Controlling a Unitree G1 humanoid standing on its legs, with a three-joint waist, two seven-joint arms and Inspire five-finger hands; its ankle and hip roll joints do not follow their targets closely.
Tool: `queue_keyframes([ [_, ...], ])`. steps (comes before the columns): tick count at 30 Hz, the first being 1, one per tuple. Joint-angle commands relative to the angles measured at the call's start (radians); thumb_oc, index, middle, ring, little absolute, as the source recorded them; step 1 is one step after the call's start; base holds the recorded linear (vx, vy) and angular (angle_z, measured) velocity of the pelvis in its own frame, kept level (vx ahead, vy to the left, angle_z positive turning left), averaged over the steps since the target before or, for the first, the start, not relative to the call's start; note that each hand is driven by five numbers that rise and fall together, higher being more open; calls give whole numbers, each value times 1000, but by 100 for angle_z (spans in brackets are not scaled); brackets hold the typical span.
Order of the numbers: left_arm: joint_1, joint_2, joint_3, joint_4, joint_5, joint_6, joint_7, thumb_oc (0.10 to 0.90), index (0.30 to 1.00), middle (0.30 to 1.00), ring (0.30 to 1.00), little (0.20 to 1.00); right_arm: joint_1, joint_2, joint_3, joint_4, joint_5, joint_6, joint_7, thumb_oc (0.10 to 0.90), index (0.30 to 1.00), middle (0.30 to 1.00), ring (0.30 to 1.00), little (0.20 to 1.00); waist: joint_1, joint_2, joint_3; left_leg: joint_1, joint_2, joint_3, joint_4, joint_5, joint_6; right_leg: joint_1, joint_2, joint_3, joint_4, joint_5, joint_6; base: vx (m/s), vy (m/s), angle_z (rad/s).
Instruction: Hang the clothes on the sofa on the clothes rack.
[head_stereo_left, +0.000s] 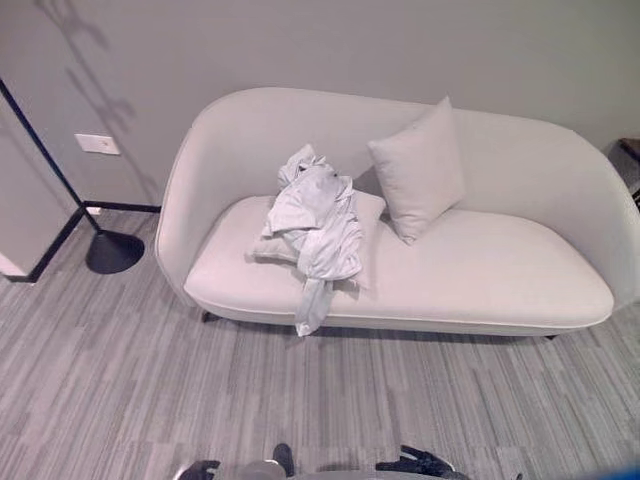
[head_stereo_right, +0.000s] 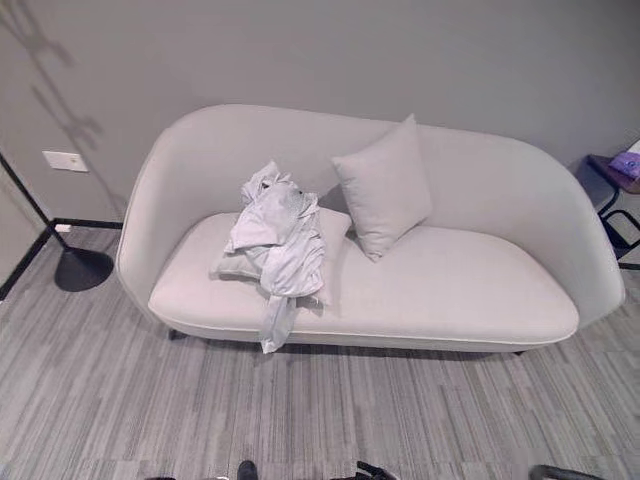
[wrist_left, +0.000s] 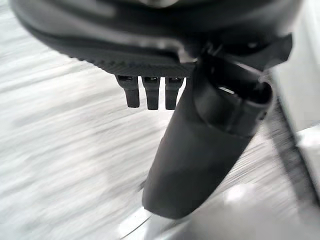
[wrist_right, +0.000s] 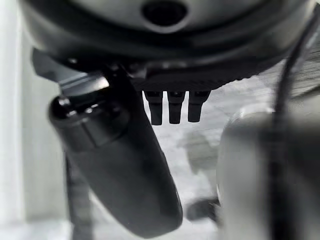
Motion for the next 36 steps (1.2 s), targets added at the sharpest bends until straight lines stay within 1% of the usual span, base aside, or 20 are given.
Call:
queue_keyframes([
  [1,-20,-3,-58,-56,77,-59,12,800,900,900,900,900,-63,-107,-30,-348,-56,-108,-69,800,900,900,900,900,-6,78,9,-10,87,34,2,-7,-92,38,38,-108,-177,145,-73,492,145,14],
  [2,-21,-4,-69,-95,97,-72,12,800,900,900,900,900,-18,-177,-74,-547,-134,-128,-102,800,900,900,900,900,-47,86,25,26,81,-9,2,-24,-108,-30,83,-93,-323,73,-106,372,43,-2],
  [3,-21,-5,-70,-95,98,-72,12,800,900,900,900,900,-15,-177,-76,-552,-135,-126,-102,800,900,900,900,900,-48,91,23,24,85,-10,2,-22,-109,-28,88,-97,-331,78,-108,469,-103,50],
  [4,-22,-22,-78,-111,98,-82,12,800,900,900,900,900,12,-213,-151,-642,-159,-154,-150,800,900,900,900,900,-74,81,31,43,80,-49,2,-35,-130,-37,119,-44,-588,65,-114,367,-142,86],
  [5,-28,-32,-83,-115,103,-86,13,800,900,900,900,900,13,-227,-185,-676,-163,-161,-176,800,900,900,900,900,-88,74,34,58,79,-72,2,-52,-141,-46,123,6,-712,70,-107,499,-188,96],
  [6,-41,-40,-88,-113,110,-89,10,800,900,900,900,900,12,-244,-217,-716,-179,-165,-200,800,900,900,900,900,-100,67,38,75,82,-96,2,-74,-151,-47,115,55,-819,102,-91,362,-136,102],
  [7,-50,-42,-98,-107,132,-90,12,800,900,900,900,900,24,-251,-250,-732,-201,-164,-226,800,900,900,900,900,-111,57,39,94,82,-121,2,-103,-155,-47,118,114,-863,129,-76,288,-143,136],
  [8,-48,-44,-96,-104,144,-88,17,800,900,900,900,900,21,-258,-260,-723,-227,-156,-247,800,900,900,900,900,-113,50,37,107,85,-126,2,-107,-157,-71,120,139,-848,170,-57,228,-121,146],
  [9,-51,-42,-96,-106,152,-88,27,800,900,900,900,900,15,-260,-256,-731,-242,-159,-260,800,900,900,900,900,-100,48,30,105,90,-123,2,-108,-157,-58,118,124,-862,154,-67,322,-190,126],
  [10,-24,-48,-55,-109,125,-83,46,800,900,900,900,900,14,-268,-256,-709,-297,-138,-301,800,900,900,900,900,-82,43,13,110,95,-142,2,-100,-162,-16,121,82,-893,150,-85,258,-136,84],
  [11,-23,-48,-55,-110,124,-83,46,800,900,900,900,900,14,-269,-254,-708,-298,-138,-302,800,900,900,900,900,-86,45,13,111,97,-145,2,-100,-163,-12,122,78,-897,151,-85,272,-152,84],
  [14,26,-70,2,-104,47,-74,69,800,900,900,900,900,-6,-272,-275,-634,-320,-108,-363,800,900,900,900,900,-47,45,-12,108,116,-189,2,-98,-177,51,133,17,-968,153,-95,200,-120,53],
  [16,40,-89,25,-49,27,-57,84,800,900,900,900,900,-18,-270,-274,-608,-318,-105,-368,800,900,900,900,900,-38,47,-20,102,128,-211,2,-94,-189,76,140,-14,-991,147,-99,134,-93,56],
  [17,40,-89,25,-49,27,-57,84,800,900,900,900,900,-18,-270,-274,-608,-318,-105,-368,800,900,900,900,900,-38,47,-20,102,128,-211,2,-94,-189,76,140,-14,-991,147,-99,151,-87,56],
  [18,62,-99,41,4,41,-44,89,800,900,900,900,900,-24,-269,-261,-582,-311,-101,-356,800,900,900,900,900,-26,50,-30,106,139,-220,2,-95,-201,88,145,-28,-992,132,-105,186,-88,35],
  [19,76,-101,43,8,47,-44,87,800,900,900,900,900,-36,-273,-244,-553,-307,-101,-345,800,900,900,900,900,-17,55,-37,110,151,-224,2,-95,-211,101,152,-43,-992,116,-111,223,-109,48],
  [22,79,-95,32,-10,36,-52,93,800,900,900,900,900,-85,-281,-211,-474,-275,-111,-336,800,900,900,900,900,-1,55,-29,104,169,-238,2,-80,-231,117,162,-66,-992,99,-123,84,-67,38],
  [26,80,-103,12,-13,50,-50,92,800,900,900,900,900,-103,-282,-186,-478,-278,-113,-328,800,900,900,900,900,2,58,-28,107,177,-237,2,-80,-240,128,168,-75,-992,86,-127,31,-22,2],
  [28,82,-108,-25,-28,78,-52,86,800,900,900,900,900,-113,-276,-163,-478,-295,-109,-324,800,900,900,900,900,5,63,-27,107,183,-233,2,-78,-247,131,173,-82,-992,78,-131,24,-8,0],
  [36,100,-111,-34,-36,76,-50,80,800,900,900,900,900,-137,-233,-102,-440,-252,-110,-279,800,900,900,900,900,16,66,-28,114,195,-223,2,-80,-256,146,180,-86,-992,60,-137,16,-1,1],
])
